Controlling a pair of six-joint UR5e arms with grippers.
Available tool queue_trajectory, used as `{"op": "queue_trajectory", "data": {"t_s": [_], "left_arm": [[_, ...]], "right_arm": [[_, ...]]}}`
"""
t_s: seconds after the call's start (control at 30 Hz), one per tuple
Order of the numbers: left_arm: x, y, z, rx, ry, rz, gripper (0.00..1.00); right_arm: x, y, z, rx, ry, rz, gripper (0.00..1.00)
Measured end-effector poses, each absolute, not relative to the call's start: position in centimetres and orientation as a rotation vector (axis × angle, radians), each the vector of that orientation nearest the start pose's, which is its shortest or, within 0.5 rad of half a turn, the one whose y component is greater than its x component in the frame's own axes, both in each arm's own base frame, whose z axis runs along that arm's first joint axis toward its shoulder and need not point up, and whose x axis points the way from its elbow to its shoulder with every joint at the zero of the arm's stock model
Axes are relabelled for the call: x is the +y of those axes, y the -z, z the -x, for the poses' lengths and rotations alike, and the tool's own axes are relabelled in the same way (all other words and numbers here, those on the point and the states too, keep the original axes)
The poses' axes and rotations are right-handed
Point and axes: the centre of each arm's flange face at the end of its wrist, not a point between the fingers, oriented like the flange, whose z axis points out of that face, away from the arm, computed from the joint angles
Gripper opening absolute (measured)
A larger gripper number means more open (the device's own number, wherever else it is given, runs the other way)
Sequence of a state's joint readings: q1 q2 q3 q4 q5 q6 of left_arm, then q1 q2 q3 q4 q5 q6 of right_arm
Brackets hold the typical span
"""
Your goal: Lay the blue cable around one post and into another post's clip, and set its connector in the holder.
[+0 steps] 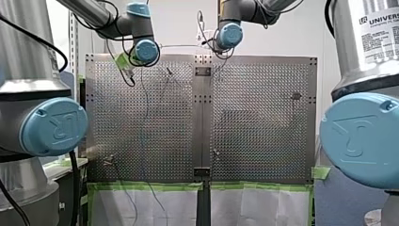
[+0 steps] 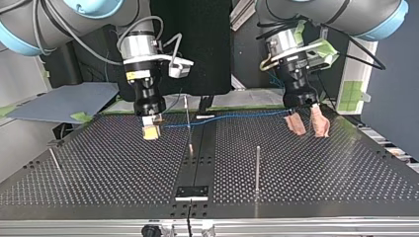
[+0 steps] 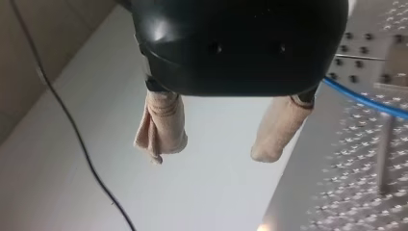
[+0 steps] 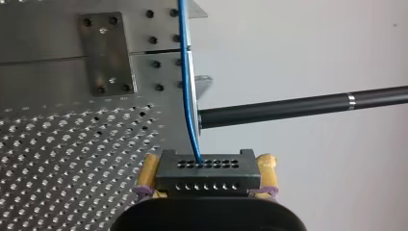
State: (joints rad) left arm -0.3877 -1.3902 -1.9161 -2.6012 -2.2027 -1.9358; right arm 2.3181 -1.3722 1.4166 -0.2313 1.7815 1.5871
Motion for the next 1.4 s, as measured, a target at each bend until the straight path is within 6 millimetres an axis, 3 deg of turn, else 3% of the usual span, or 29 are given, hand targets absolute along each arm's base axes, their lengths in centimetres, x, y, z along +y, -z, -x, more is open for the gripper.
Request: {"op": "queue_trajectory", "data": {"t_s": [0.33,0.5,0.83,1.4], "left_arm": [[-21.3,-45.8,-40.5,1.203,0.247,0.524,1.00],[-20.4,-45.6,-42.9,1.238,0.225,0.513,1.00],[-18.7,-44.8,-47.3,1.312,0.227,0.510,1.00],[-20.2,-43.0,-52.5,1.467,0.325,0.463,1.00]], "right_arm": [[-38.5,-46.4,-49.8,-0.878,-1.675,-1.495,0.00],[-39.6,-46.7,-49.9,-0.885,-1.655,-1.516,0.00],[-41.4,-49.5,-49.3,-0.880,-1.667,-1.477,0.00],[-44.1,-54.7,-49.6,-0.813,-1.718,-1.365,0.00]]}}
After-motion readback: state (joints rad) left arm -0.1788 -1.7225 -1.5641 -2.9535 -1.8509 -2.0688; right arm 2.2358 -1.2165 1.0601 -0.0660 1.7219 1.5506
